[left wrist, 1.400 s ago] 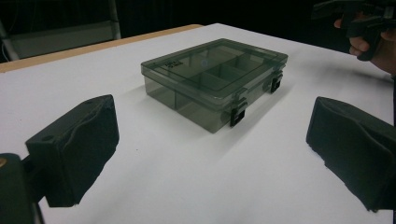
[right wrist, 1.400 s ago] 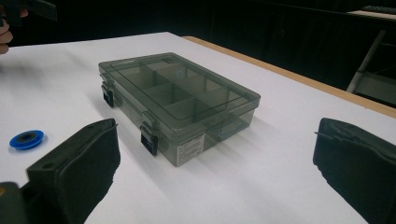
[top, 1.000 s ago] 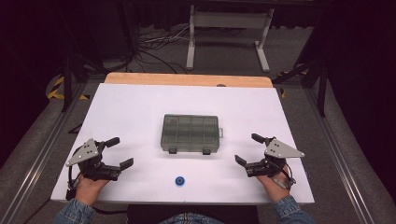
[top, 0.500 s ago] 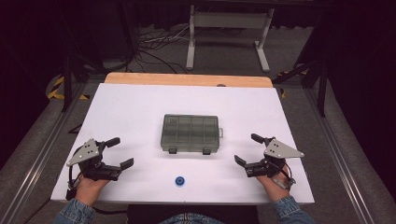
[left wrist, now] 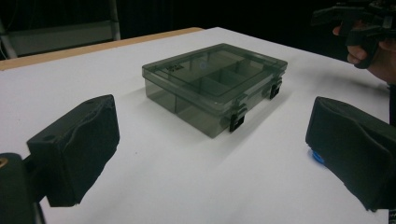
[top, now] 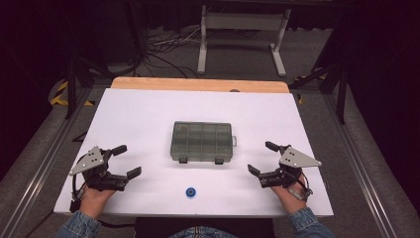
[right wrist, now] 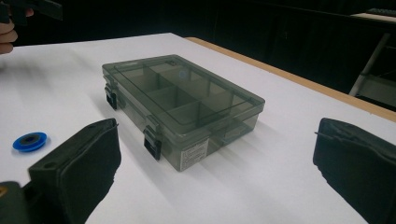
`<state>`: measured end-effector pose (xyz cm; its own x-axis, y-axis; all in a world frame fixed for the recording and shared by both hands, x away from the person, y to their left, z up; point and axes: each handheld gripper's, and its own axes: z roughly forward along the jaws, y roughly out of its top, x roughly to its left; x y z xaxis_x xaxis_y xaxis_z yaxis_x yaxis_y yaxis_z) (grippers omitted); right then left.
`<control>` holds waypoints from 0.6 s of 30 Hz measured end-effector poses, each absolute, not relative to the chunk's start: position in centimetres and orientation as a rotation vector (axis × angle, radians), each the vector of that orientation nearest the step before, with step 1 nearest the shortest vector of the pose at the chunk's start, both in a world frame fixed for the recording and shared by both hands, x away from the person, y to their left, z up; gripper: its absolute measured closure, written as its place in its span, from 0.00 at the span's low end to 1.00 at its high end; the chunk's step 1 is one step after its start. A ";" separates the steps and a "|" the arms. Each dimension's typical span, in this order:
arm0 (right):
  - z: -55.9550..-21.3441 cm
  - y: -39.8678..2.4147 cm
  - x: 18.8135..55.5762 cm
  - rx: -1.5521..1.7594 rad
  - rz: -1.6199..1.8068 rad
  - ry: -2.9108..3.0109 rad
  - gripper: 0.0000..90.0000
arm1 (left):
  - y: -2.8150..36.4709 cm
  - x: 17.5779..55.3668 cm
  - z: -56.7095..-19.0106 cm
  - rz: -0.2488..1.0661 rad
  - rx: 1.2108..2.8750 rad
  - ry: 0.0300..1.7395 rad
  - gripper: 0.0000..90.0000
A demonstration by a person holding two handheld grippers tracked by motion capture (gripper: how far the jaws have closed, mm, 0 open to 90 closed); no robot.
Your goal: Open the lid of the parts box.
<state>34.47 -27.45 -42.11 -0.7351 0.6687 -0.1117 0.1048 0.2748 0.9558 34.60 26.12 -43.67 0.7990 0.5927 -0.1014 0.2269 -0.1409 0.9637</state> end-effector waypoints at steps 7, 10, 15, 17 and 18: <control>-41.6 -26.7 34.8 0.676 1.491 2.061 0.01 | 26.0 35.4 -42.8 0.346 1.690 0.643 0.04; -41.4 -26.5 35.3 0.680 1.500 2.063 0.01 | 25.6 35.8 -42.6 0.346 1.701 0.634 0.04; -41.2 -26.4 35.8 0.683 1.504 2.067 0.01 | 25.1 36.2 -42.3 0.341 1.703 0.625 0.04; -41.1 -26.3 36.1 0.681 1.510 2.061 0.01 | 24.8 36.6 -42.1 0.321 1.698 0.622 0.04; -41.0 -26.3 36.2 0.682 1.509 2.063 0.01 | 24.7 36.7 -42.1 0.324 1.695 0.618 0.04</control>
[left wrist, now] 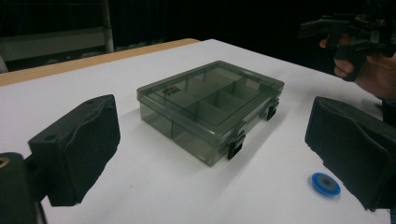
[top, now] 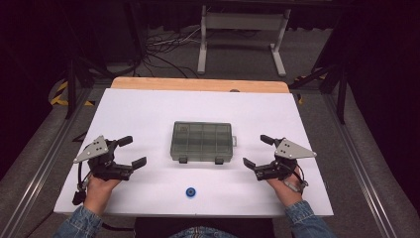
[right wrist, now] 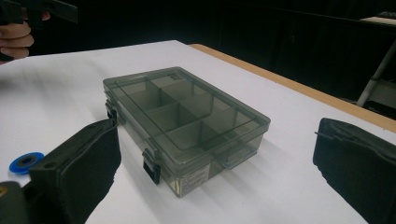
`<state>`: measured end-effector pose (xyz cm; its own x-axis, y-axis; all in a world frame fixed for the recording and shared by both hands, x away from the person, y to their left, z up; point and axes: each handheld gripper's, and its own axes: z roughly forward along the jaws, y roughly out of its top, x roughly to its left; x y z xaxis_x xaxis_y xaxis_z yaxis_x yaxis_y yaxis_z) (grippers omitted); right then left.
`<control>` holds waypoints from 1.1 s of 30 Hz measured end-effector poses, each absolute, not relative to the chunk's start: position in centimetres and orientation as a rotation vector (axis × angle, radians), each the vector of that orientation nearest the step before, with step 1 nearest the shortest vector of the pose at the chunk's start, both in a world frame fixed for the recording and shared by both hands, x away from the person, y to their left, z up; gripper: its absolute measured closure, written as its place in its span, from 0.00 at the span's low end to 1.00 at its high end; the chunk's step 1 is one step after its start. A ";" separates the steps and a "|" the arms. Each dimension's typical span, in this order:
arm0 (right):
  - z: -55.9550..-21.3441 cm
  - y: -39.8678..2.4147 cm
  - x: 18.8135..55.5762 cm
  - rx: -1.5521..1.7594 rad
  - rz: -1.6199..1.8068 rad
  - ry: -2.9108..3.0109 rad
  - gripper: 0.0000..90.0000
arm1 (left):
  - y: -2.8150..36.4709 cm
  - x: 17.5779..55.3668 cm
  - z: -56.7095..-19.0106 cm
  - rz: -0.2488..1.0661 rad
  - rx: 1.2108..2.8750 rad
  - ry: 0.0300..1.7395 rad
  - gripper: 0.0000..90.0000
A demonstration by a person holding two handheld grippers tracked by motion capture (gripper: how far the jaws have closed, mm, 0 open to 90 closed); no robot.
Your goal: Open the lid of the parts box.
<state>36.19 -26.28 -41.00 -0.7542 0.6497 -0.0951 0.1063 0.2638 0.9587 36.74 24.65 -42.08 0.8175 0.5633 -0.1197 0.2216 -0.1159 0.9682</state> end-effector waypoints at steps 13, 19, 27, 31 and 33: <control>-40.6 -24.8 37.9 0.669 1.520 2.090 0.02 | 22.7 39.0 -41.6 0.312 1.717 0.602 0.04; -40.4 -24.2 38.4 0.668 1.521 2.108 0.03 | 22.0 39.5 -41.4 0.317 1.742 0.583 0.04; -40.7 -23.8 38.8 0.673 1.481 2.199 0.13 | 21.0 40.3 -41.7 0.327 1.835 0.557 0.07; -41.1 -23.7 39.1 0.695 1.451 2.254 0.20 | 20.7 40.3 -41.9 0.329 1.876 0.547 0.12; -41.4 -23.6 39.2 0.704 1.433 2.275 0.22 | 20.6 40.4 -42.1 0.327 1.888 0.546 0.12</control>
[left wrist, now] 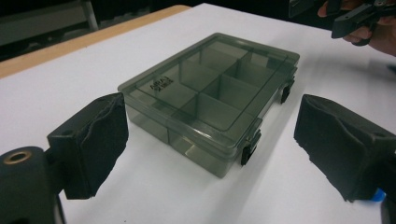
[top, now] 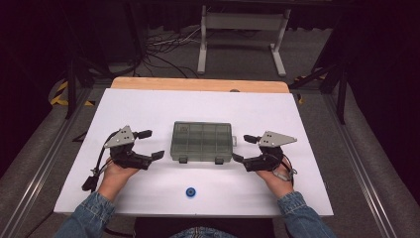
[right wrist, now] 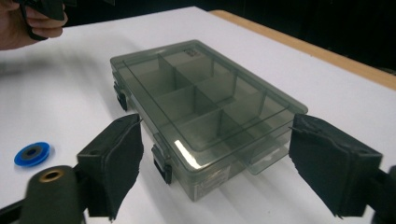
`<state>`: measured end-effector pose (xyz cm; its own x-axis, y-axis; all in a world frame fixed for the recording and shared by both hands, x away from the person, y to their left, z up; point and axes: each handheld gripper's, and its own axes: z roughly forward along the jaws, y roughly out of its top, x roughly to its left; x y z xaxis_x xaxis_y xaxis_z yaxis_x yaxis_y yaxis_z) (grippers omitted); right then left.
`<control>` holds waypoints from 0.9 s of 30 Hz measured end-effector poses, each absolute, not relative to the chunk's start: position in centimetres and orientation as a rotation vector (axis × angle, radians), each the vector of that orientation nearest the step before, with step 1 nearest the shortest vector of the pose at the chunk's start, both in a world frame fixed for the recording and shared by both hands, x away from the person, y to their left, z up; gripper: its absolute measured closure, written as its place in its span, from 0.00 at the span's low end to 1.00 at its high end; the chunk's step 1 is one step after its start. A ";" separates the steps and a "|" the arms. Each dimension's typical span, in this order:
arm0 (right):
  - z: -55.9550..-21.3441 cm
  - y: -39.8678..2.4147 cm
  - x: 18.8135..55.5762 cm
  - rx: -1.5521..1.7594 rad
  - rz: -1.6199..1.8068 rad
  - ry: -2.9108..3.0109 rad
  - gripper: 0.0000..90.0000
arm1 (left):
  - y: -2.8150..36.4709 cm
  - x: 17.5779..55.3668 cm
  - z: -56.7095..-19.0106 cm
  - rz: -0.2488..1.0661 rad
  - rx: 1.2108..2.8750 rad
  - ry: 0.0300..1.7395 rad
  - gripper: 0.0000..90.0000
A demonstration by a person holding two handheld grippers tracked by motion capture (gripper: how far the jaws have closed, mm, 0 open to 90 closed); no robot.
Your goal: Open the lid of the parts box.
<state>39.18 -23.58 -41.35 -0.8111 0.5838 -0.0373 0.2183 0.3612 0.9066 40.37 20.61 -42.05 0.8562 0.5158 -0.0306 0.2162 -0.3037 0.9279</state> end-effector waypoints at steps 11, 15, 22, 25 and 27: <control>-42.8 -22.9 39.5 0.722 1.359 2.352 0.25 | 20.1 40.9 -43.4 0.285 1.978 0.581 0.16; -43.2 -22.8 39.6 0.725 1.341 2.370 0.26 | 19.9 41.0 -43.8 0.277 2.001 0.585 0.17; -43.9 -22.4 39.7 0.724 1.306 2.404 0.28 | 19.5 41.2 -44.6 0.261 2.046 0.596 0.19; -44.1 -22.2 39.7 0.721 1.292 2.416 0.31 | 19.2 41.1 -44.9 0.251 2.061 0.603 0.22; -44.2 -22.2 39.7 0.722 1.288 2.421 0.33 | 19.1 41.1 -45.1 0.248 2.072 0.599 0.25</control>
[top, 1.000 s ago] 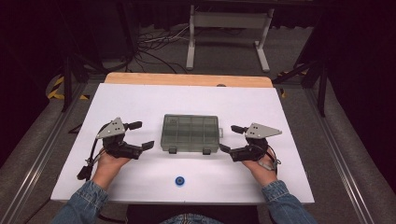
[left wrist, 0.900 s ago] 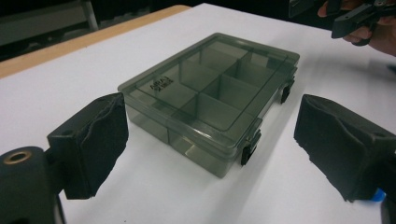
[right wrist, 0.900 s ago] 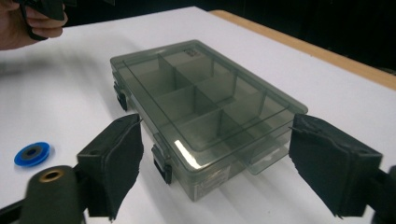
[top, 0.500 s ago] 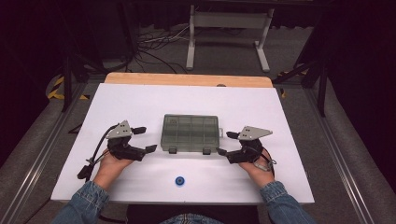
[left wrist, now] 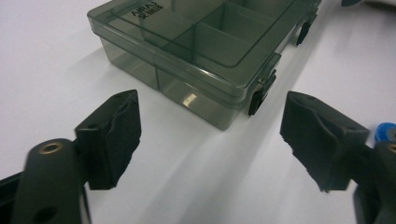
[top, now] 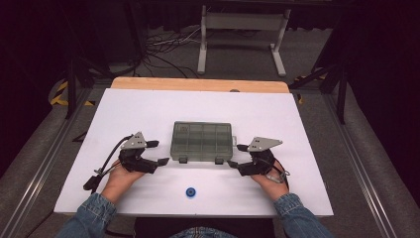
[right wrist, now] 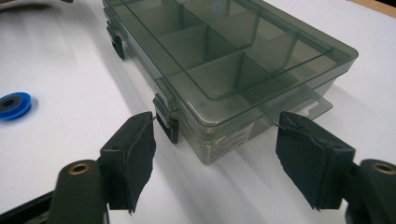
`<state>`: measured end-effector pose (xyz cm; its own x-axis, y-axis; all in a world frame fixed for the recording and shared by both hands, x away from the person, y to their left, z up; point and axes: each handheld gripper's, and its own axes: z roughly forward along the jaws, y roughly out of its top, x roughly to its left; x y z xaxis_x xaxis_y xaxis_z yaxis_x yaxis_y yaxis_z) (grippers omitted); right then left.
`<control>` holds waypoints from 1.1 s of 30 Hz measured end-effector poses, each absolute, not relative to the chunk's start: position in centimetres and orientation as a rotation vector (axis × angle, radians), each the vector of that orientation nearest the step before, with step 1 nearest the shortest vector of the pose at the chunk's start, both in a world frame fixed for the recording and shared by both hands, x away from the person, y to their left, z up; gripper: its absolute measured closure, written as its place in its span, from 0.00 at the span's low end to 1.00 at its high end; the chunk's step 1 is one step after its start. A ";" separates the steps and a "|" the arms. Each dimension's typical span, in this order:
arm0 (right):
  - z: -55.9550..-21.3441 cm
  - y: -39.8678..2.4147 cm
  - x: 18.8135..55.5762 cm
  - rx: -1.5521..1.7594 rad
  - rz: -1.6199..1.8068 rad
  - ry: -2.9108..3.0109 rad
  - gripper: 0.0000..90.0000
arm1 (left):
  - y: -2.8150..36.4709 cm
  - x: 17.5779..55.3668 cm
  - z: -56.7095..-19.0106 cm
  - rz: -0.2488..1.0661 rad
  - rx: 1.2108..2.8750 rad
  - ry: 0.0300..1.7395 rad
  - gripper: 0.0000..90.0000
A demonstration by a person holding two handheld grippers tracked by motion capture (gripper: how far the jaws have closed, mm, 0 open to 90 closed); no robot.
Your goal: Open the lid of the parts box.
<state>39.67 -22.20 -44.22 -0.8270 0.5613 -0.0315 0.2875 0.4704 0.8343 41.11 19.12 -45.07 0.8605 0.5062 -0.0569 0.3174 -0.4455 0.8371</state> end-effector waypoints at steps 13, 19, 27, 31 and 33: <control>-44.5 -22.1 39.8 0.723 1.258 2.436 0.43 | 18.6 41.2 -45.6 0.222 2.106 0.590 0.40; -44.4 -22.0 39.8 0.720 1.237 2.435 0.53 | 18.4 41.1 -45.6 0.218 2.119 0.573 0.57; -44.5 -22.1 39.9 0.728 1.225 2.446 0.62 | 18.1 41.2 -45.8 0.216 2.136 0.551 0.73; -44.5 -22.1 39.9 0.728 1.226 2.452 0.65 | 18.0 41.2 -45.9 0.213 2.145 0.536 0.78; -44.6 -22.1 40.0 0.727 1.226 2.455 0.66 | 17.9 41.2 -45.9 0.213 2.153 0.535 0.80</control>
